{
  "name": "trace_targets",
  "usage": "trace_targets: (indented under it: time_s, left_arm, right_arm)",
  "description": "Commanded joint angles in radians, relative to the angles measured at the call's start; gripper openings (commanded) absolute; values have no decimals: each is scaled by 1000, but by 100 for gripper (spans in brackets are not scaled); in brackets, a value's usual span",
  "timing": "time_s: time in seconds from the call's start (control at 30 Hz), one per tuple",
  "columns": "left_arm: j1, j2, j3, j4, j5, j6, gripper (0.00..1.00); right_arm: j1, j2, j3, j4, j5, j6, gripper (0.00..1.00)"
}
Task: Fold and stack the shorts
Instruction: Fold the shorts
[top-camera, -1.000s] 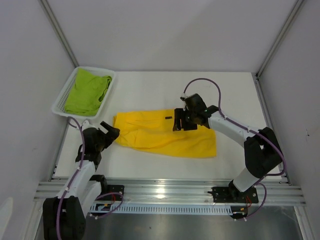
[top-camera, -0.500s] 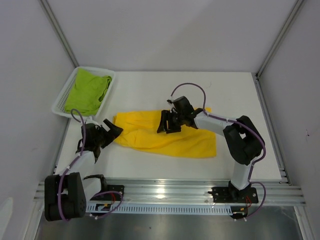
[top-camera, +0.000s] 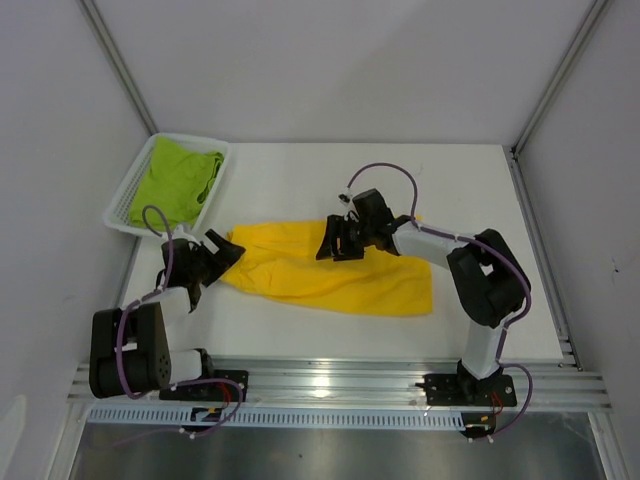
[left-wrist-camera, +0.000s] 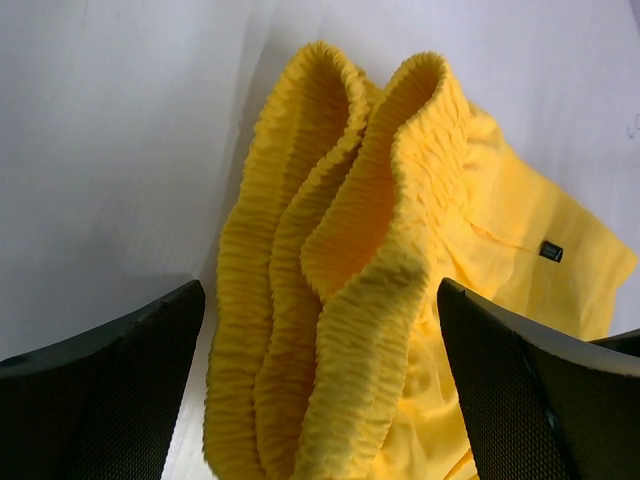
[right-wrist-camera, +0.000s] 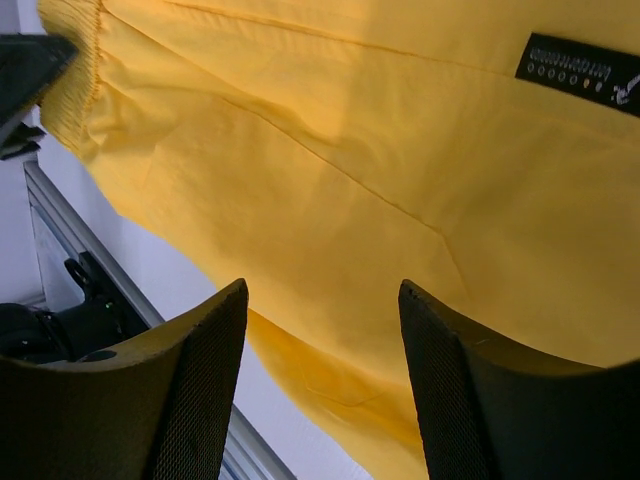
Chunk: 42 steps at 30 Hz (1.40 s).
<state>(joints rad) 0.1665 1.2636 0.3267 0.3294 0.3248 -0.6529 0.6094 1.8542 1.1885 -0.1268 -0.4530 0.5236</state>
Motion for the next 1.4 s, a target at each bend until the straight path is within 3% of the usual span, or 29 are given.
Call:
trace_targets:
  time_s: [0.0,0.3,0.5,0.9,1.17,1.37]
  left_arm:
    - [18,55,52,112,60,1,99]
    - [21,172,101,151,125,4,95]
    - [21,244,123,177,200,-5,52]
    - [21,139,86,200,214,7,15]
    - [-12,-153,-20,123,148,10,13]
    - [-70,-368,-2,-124,-38,73,13]
  right_arm:
    - [4,30,-35,39,-19,-13,64]
    - [23,54,-131,56,-4,-28,63]
    - [29,8,-150,69,0,-22,63]
    - [26,-23,-106,-5,48,-72,60]
    - [-30,11,-32,-100,42,-145,60]
    - [-31,-65,-52,-83,-15,-116,56]
